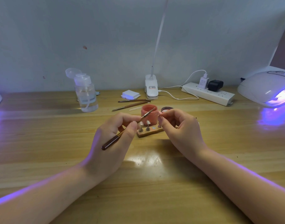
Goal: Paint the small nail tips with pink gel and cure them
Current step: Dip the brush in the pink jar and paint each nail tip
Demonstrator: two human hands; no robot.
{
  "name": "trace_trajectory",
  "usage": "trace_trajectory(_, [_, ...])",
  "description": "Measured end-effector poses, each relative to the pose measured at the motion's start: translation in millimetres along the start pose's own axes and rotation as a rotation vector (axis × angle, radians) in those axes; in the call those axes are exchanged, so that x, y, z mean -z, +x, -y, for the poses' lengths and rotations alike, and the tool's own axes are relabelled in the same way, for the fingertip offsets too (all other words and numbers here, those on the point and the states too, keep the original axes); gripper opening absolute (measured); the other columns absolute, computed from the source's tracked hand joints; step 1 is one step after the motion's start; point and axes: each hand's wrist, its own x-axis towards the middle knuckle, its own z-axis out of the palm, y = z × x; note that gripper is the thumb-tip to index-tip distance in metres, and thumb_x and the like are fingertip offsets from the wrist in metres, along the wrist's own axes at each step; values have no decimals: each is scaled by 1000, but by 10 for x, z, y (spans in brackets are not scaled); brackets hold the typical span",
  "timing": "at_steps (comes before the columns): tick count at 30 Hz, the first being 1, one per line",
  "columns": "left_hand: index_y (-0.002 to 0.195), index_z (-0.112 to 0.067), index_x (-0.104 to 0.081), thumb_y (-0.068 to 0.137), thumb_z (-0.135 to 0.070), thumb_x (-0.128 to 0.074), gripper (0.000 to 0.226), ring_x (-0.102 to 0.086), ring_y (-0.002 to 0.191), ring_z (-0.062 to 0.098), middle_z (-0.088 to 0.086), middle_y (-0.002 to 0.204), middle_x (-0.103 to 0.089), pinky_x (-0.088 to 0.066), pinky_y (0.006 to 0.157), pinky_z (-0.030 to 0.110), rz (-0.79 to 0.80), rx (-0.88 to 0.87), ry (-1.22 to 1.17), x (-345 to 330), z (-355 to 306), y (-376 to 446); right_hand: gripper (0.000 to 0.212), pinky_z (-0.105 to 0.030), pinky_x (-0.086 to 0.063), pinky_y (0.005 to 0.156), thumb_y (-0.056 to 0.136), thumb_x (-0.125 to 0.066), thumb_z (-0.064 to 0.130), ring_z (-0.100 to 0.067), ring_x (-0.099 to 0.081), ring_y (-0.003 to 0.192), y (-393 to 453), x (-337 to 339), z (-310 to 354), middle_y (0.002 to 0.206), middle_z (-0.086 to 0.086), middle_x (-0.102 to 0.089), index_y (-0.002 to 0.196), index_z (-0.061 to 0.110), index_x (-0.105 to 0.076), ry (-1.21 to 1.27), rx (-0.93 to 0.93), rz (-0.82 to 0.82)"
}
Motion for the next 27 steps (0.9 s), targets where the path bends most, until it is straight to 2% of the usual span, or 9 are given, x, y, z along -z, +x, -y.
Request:
trace_trajectory(3, [101,-31,-67,92,-24,-54,17,-64,88,10,-9,91,-71,-47,75,16,25,-16,9,-10,-20,-2,3,-30,-45,58,88,-68,12,-20,-55,61,-6,1,12,72,-5,-67,88,10,-70,-30,39,-8])
trace_trajectory(5, [98,-26,-68,91,-28,-56,14,-64,86,9,-10,88,-70,-45,74,15,34,-22,34,-7,-11,-8,3,-27,-44,57,87,-68,12,-16,-54,59,-9,3,14,72,-1,-67,89,10,-70,-37,54,-12])
trace_trajectory(8, [91,-22,-66,86,-35,-48,23,-62,81,8,-8,83,-68,-43,71,12,-14,-40,44,3,-3,-10,3,-23,-43,55,87,-69,10,-10,-51,56,-7,3,6,72,2,-67,89,11,-70,-45,66,-18])
trace_trajectory(14, [98,-29,-66,87,-40,-50,23,-62,80,6,-8,89,-70,-43,69,13,-5,-9,17,-17,-26,-8,7,-18,-43,54,86,-70,7,-11,-54,60,-3,-2,-1,81,2,-69,88,14,-70,-94,121,-44])
trace_trajectory(20, [94,-23,-66,89,-30,-53,16,-62,82,10,-9,85,-68,-45,70,15,-29,2,42,-5,-20,-9,10,-12,-38,54,86,-69,4,-10,-54,62,-1,-5,-14,81,6,-68,88,15,-70,-112,134,-51])
trace_trajectory(23, [98,-25,-66,89,-34,-53,18,-63,83,8,-9,87,-69,-44,72,14,-22,-17,22,-9,-51,-10,11,-10,-36,54,86,-69,5,-11,-54,61,0,-9,-16,82,9,-68,87,16,-70,-116,133,-61])
trace_trajectory(27, [93,-23,-68,84,-40,-48,28,-62,85,12,-8,80,-69,-45,74,22,-21,-12,79,-7,-40,-18,12,-9,-35,54,85,-69,5,-10,-53,60,3,-11,-13,82,10,-68,87,17,-70,-113,130,-63])
